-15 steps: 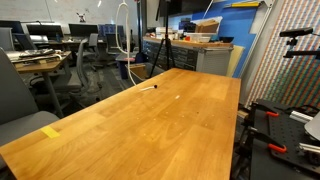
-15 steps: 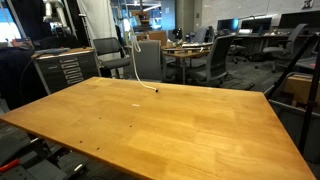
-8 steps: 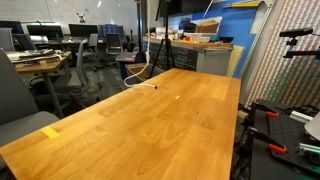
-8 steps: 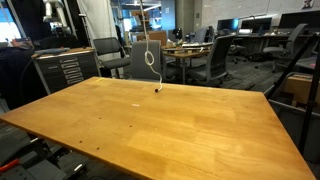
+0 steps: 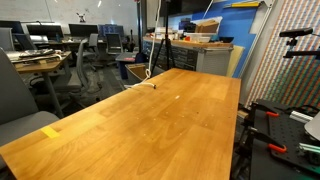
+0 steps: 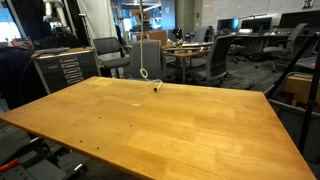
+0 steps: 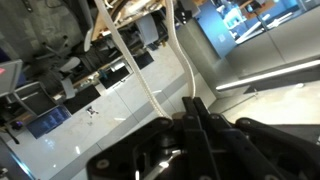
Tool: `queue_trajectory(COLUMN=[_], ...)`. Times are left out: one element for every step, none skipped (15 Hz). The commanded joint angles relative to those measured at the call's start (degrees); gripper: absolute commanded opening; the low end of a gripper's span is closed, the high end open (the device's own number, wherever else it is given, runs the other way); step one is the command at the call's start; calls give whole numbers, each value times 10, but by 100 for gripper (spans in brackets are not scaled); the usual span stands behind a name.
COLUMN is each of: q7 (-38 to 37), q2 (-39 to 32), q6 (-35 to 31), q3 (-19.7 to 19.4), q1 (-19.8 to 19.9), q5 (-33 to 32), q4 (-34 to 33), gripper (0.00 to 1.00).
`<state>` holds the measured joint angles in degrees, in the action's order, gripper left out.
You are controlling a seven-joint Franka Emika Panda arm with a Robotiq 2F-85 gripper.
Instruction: Tie a loose knot using the cable
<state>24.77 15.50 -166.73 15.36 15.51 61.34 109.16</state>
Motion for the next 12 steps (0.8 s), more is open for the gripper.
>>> queue_trajectory(q7=[-121,-156,-192,-228,-263,-297,-331,-364,-398,-432,-464,-496], q2=[-13,-21,-27,-34,-42,-50,-59,-69,-79,-90,-101,-117], q6=[51,69,95,124,152,184,211,238,264,286,312,338], q3=[24,32,40,48,55,62,72,82,94,108,118,126], q1=[69,90,110,128,143,154,165,173,181,189,190,184], q5=[-156,-206,-255,-306,-357,-408,-459,-509,-559,-610,-659,-709], q4=[40,44,46,44,40,34,28,21,15,11,5,-1], gripper=[1,1,1,1,1,1,1,1,1,1,1,1])
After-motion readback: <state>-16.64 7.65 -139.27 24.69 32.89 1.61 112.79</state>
